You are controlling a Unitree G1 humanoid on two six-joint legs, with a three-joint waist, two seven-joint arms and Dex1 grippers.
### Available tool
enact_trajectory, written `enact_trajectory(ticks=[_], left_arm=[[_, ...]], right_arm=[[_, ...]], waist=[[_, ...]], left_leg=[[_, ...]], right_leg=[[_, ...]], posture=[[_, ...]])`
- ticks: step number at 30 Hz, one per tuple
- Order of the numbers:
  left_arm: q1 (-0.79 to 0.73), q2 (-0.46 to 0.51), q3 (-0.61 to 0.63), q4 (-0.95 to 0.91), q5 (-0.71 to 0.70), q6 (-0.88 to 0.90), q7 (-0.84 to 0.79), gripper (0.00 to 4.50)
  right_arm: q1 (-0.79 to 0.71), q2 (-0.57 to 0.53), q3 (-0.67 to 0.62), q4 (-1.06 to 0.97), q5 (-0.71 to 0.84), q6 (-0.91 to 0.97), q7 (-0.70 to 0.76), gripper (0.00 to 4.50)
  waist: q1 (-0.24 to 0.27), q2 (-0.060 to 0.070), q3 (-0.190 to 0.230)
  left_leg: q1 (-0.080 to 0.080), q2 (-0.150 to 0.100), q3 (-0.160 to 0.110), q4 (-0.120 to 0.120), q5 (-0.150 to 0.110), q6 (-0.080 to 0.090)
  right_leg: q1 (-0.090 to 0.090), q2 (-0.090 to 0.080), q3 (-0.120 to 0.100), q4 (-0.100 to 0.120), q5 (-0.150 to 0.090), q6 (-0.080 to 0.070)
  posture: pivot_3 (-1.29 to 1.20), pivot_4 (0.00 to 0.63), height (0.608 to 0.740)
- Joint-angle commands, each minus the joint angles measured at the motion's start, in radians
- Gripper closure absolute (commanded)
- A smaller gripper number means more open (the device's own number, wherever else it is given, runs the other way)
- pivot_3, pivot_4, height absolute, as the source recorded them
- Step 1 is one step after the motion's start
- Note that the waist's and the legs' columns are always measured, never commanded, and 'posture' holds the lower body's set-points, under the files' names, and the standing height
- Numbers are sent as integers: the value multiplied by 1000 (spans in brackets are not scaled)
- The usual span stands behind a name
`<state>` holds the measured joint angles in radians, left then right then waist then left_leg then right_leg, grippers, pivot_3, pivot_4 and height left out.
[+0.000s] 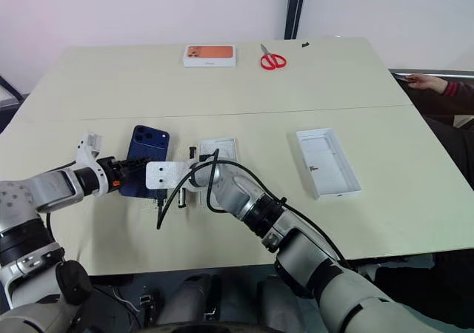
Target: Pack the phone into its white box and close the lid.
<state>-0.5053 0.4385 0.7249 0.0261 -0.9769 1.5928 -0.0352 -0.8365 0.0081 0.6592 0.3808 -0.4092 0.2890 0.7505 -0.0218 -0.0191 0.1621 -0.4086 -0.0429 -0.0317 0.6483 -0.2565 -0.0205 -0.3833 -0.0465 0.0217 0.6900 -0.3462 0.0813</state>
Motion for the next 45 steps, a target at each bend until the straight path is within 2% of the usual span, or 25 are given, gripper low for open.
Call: enact_trajectory(ticks=[1,6,14,23,31,34,36,45], left_arm=[[0,-10,29,-13,8,22,24,2780],[13,-5,34,-16,-38,22,52,2780],[65,21,-35,-52,-36,22,53,2780],[35,-17,78,2,-117,22,136,2780],[51,-19,86,5,-174,22,195,2780],[60,-12,84,-6,-177,22,205,3597],[61,-12,92,-10,-198,22,210,4450],[56,-2,68,-145,-265,-6,174,4483]], right_arm=[[0,-9,-12,-94,4,13,20,4500],[13,-48,-30,-183,15,49,47,4500],[33,-60,-24,-217,16,74,47,4500],[42,-59,-21,-242,15,82,56,4500],[46,-59,-22,-248,16,85,59,4500],[45,-64,-23,-255,14,85,61,4500],[45,-71,-28,-267,15,89,66,4500],[57,-155,-122,-425,79,166,119,4500]], waist=[[0,0,0],[1,0,0],[-2,0,0],[3,-2,1],[2,-3,1],[2,-3,1],[1,-3,1],[2,-4,2]], left_leg=[[0,0,0,0,0,0],[0,0,0,0,0,0],[0,0,0,-1,0,0],[-1,0,0,0,0,0],[-1,0,0,0,0,0],[-1,0,0,0,0,0],[-1,0,0,0,0,0],[-1,0,0,0,0,0]], right_leg=[[0,0,0,0,0,0],[0,0,0,0,0,0],[0,0,0,0,0,0],[0,0,0,-1,0,0],[0,0,0,-1,0,0],[-1,0,0,-1,0,0],[0,0,0,-1,0,0],[-1,0,0,-1,0,0]], posture=[[0,150,740],[0,150,740],[0,150,740],[0,150,740],[0,150,740],[0,150,740],[0,150,740],[0,150,740]])
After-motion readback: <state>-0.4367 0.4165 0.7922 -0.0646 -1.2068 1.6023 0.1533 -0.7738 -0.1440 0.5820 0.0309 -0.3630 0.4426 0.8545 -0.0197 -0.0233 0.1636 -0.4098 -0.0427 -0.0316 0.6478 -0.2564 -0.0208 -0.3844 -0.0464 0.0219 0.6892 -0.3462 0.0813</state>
